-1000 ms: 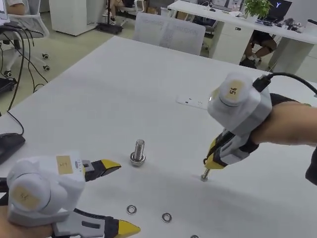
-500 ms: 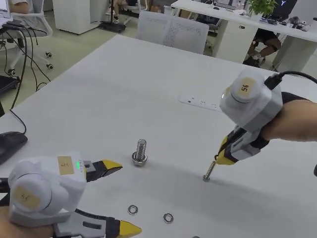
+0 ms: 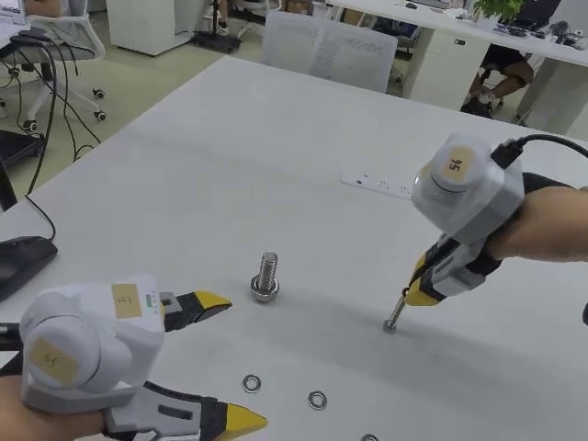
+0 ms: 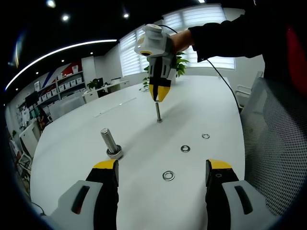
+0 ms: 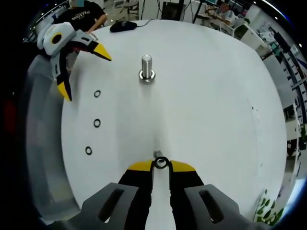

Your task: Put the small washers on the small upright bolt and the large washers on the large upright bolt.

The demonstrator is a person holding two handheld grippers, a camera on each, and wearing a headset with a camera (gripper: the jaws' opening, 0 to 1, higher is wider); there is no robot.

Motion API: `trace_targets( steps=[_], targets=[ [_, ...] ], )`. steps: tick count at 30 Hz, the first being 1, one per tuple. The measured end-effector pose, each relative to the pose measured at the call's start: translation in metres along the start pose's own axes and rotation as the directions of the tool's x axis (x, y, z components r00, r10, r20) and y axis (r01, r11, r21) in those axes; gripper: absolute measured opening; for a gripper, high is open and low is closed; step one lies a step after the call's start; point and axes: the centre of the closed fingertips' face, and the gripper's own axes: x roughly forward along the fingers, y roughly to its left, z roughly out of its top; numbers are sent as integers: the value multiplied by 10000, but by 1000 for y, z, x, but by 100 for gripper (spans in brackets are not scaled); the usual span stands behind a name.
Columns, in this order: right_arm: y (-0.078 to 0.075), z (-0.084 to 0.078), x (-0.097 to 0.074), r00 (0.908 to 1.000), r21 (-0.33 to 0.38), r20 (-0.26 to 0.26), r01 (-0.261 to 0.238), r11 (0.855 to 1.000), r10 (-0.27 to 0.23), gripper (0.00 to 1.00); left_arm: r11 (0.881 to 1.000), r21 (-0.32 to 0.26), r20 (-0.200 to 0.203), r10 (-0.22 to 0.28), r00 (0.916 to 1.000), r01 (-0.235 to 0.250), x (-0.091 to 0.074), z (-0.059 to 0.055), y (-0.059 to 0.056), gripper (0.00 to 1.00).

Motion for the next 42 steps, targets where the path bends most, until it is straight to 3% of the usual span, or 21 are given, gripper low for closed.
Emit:
trace_targets(
  steps=[22, 42],
  targets=[
    [-1, -2, 10, 9997, 15, -75, -230, 9997, 230, 13, 10000, -57, -19, 63, 10000, -63, 2, -1, 2, 73],
    [5, -7, 38, 9987, 98, -170, -485, 9988, 487, 13, 9999, -104, -37, 88, 10000, -88, 1, -2, 3, 73]
  ],
)
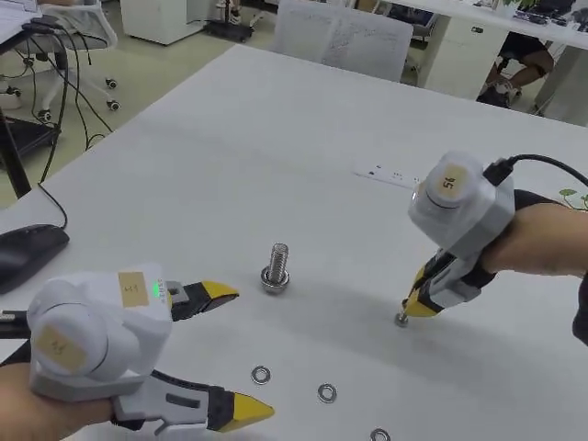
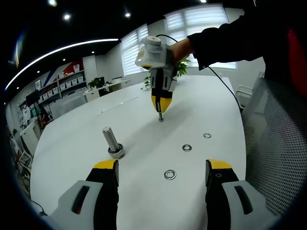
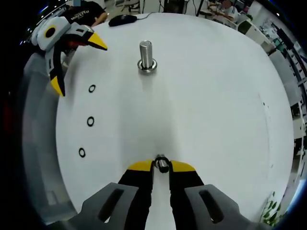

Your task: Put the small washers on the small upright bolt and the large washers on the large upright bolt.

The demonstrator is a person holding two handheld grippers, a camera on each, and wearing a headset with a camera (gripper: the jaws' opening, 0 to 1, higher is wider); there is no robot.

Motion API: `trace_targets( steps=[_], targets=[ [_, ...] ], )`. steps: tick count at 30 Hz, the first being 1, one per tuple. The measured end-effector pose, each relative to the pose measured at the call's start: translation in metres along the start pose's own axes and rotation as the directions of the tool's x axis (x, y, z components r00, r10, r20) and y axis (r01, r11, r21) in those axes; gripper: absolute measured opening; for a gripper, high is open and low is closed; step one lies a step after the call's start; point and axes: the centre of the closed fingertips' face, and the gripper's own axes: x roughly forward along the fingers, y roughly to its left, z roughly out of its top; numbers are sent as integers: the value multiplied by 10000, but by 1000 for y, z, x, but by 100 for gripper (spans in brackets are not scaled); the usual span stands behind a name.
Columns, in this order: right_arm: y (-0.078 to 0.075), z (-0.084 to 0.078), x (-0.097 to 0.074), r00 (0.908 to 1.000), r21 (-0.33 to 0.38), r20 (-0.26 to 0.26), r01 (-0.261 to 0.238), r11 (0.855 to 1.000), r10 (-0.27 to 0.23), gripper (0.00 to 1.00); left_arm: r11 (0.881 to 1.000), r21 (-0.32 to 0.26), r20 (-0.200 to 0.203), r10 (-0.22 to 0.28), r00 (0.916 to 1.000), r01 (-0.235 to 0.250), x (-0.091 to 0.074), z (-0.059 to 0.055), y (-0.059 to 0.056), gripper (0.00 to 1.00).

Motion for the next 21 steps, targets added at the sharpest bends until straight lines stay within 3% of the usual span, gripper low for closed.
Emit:
trace_targets(
  steps=[21],
  targets=[
    [2, -4, 18, 9998, 71, -126, -168, 9998, 169, 14, 10000, -20, -27, -45, 10000, 45, 0, -1, -1, 73]
  ],
)
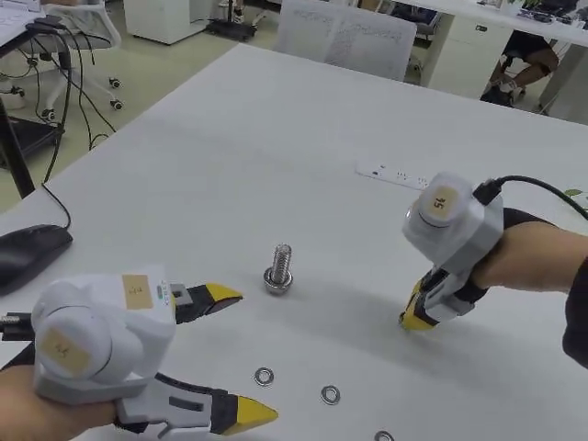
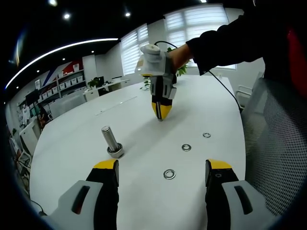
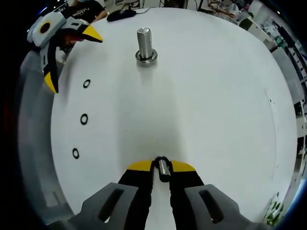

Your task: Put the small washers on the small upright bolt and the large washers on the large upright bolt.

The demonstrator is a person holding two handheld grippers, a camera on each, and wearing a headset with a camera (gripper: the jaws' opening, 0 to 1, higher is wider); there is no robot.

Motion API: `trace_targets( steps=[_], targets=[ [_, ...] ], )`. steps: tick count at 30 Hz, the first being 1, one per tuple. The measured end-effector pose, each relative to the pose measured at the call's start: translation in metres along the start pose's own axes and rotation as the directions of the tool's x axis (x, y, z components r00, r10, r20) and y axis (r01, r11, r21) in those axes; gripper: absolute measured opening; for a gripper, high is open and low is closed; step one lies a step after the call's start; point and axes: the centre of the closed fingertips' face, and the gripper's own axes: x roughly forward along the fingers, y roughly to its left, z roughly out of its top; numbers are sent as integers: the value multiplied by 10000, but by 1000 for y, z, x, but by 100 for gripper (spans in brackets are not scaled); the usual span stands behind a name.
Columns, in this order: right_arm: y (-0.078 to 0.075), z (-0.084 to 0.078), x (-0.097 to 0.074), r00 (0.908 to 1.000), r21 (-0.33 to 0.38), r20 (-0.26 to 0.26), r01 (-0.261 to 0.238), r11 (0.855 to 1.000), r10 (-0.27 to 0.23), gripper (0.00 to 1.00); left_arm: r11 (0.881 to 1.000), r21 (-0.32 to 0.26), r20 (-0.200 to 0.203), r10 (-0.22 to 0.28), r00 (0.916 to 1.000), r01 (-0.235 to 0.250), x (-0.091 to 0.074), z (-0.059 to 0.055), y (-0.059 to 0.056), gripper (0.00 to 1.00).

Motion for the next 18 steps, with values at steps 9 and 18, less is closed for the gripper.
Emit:
trace_targets(
  steps=[9, 18],
  targets=[
    [-4, 0, 2, 10000, -53, -14, 97, 9999, -97, 16, 10000, -8, 4, -47, 10000, 47, -1, 0, -1, 73],
    [-8, -1, 0, 9998, 90, 85, 172, 9998, -173, 22, 10000, 5, 13, -76, 10000, 76, 0, 0, 0, 73]
  ],
)
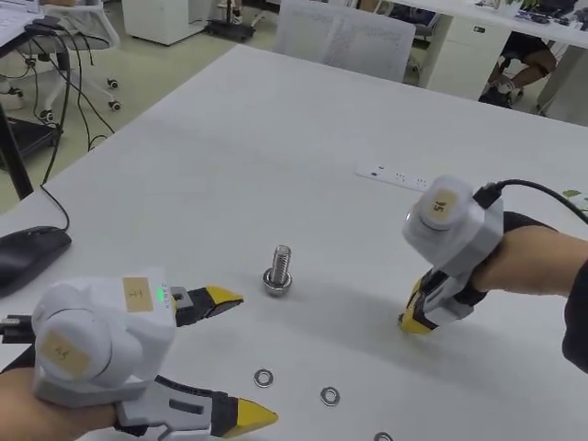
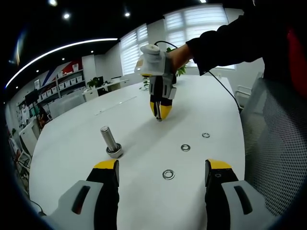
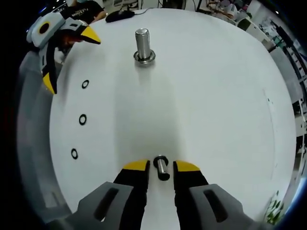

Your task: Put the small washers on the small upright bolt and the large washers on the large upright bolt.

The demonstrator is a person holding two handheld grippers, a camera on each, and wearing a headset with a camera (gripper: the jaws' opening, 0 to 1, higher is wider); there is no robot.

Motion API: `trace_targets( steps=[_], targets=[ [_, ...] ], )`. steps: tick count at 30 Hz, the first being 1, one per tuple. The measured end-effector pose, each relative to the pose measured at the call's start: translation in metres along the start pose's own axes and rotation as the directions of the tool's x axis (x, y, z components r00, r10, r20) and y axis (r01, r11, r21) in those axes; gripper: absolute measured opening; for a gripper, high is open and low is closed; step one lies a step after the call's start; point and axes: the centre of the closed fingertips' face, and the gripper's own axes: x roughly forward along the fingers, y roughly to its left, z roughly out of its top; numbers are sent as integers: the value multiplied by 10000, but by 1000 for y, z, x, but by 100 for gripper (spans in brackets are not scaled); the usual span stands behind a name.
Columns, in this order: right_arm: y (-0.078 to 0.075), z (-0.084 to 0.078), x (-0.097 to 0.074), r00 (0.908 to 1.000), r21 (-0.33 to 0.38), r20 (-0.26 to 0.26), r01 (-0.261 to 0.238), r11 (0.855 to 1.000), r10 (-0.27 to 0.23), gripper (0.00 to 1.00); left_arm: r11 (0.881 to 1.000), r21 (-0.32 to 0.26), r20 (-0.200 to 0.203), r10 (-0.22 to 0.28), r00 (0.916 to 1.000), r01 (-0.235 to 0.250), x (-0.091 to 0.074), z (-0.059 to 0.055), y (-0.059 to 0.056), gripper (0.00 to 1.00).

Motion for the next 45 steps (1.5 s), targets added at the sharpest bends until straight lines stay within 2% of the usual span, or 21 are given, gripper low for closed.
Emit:
trace_targets(
  steps=[13, 27, 36, 45],
  targets=[
    [3, -2, -19, 9978, 274, 496, 429, 9987, -442, 34, 10000, 67, 37, -19, 10000, 18, 1, 3, -1, 73],
    [16, -4, -40, 9915, 419, 951, 851, 9955, -888, 37, 9999, 153, 137, -33, 9999, 31, 1, 6, -3, 73],
    [34, -11, -48, 9892, 458, 1041, 986, 9941, -1029, 37, 9996, 252, 189, -117, 9998, 112, 1, 9, -5, 73],
    [52, -22, -44, 9906, 573, 1035, 837, 9948, -893, 37, 9992, 356, 253, -202, 9995, 193, 1, 12, -7, 72]
  ],
)
